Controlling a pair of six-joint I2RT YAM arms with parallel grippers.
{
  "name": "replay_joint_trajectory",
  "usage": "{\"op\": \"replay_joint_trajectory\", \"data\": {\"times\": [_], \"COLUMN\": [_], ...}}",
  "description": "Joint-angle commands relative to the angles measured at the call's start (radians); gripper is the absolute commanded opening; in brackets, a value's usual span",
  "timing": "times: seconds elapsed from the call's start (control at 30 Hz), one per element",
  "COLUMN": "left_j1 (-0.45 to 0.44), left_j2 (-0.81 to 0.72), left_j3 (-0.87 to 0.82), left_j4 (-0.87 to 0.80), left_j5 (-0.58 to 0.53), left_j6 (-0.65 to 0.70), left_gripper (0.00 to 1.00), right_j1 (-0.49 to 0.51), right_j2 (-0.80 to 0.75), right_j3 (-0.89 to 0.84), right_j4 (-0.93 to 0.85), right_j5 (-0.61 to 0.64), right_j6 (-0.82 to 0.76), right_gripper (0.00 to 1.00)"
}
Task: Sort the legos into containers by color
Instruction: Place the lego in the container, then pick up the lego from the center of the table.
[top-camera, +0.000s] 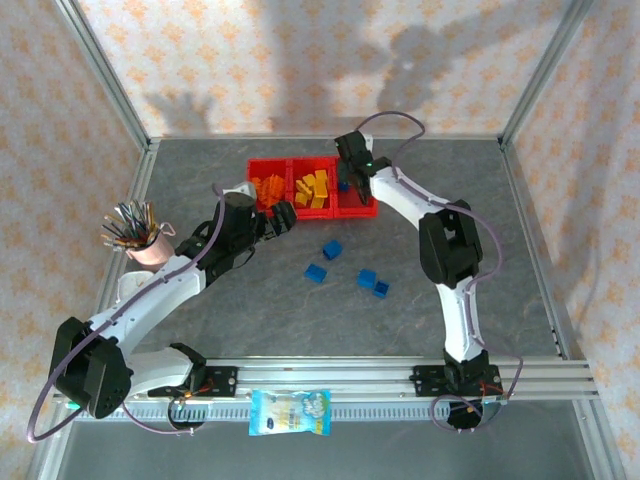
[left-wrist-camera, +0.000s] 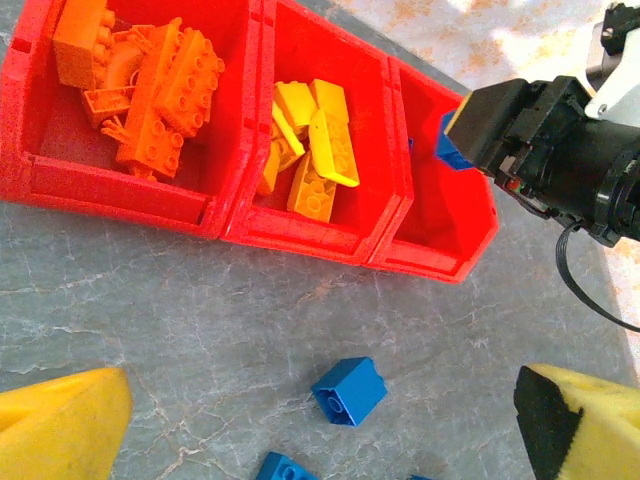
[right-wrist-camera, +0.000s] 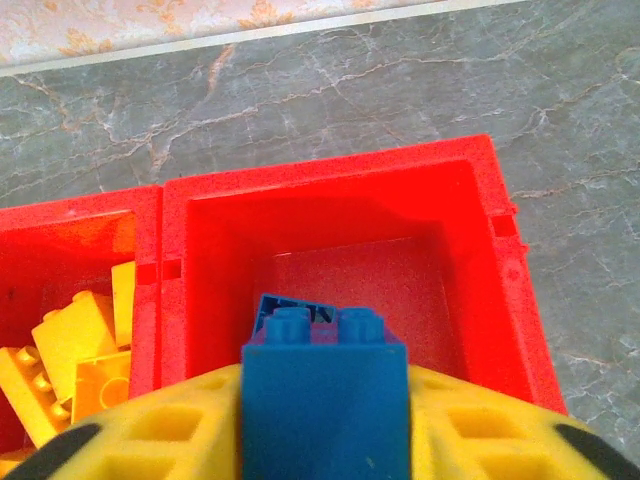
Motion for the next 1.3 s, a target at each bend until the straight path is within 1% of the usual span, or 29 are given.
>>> {"op": "replay_joint_trajectory", "data": {"times": [0.0, 0.13, 0.2, 0.37, 0.67, 0.73, 0.9, 1.07, 1.13, 1.27], "left_j1": [0.01, 0.01, 0.01, 0.01, -0.008, -0.017, -0.05, -0.07, -0.07, -0.07], "left_j2": [0.0, -0.01, -0.014, -0.022, -0.079, -0.095, -0.13, -0.179, -0.204, -0.244], "left_j3": [0.044, 0.045, 0.045, 0.042, -0.025, -0.051, -0.101, -0.159, -0.186, -0.214], "left_j4": [0.019, 0.01, 0.005, -0.005, 0.0, 0.005, 0.004, 0.007, 0.011, -0.003], "left_j5": [0.01, 0.013, 0.015, 0.037, 0.055, 0.052, 0.03, -0.003, -0.01, -0.025], "left_j6": [0.034, 0.043, 0.045, 0.04, 0.0, -0.014, -0.049, -0.092, -0.107, -0.121], "left_gripper": [0.99, 0.99, 0.99, 0.99, 0.99, 0.99, 0.99, 0.99, 0.99, 0.99], "right_j1": [-0.004, -0.004, -0.004, 0.0, 0.017, 0.028, 0.093, 0.177, 0.222, 0.288], "right_j2": [-0.03, -0.093, -0.132, -0.267, -0.462, -0.5, -0.56, -0.583, -0.573, -0.516], "right_j3": [0.03, -0.022, -0.06, -0.221, -0.471, -0.527, -0.65, -0.745, -0.773, -0.768], "right_j4": [-0.03, -0.032, -0.033, 0.005, -0.023, -0.026, -0.013, 0.046, 0.079, 0.088], "right_j5": [0.039, 0.058, 0.06, 0.018, -0.036, -0.069, -0.075, -0.118, -0.124, -0.103], "right_j6": [0.008, 0.006, 0.009, 0.021, 0.048, 0.046, 0.073, 0.161, 0.198, 0.245], "right_gripper": [0.47, 0.55, 0.57, 0.64, 0.7, 0.71, 0.74, 0.76, 0.77, 0.79]}}
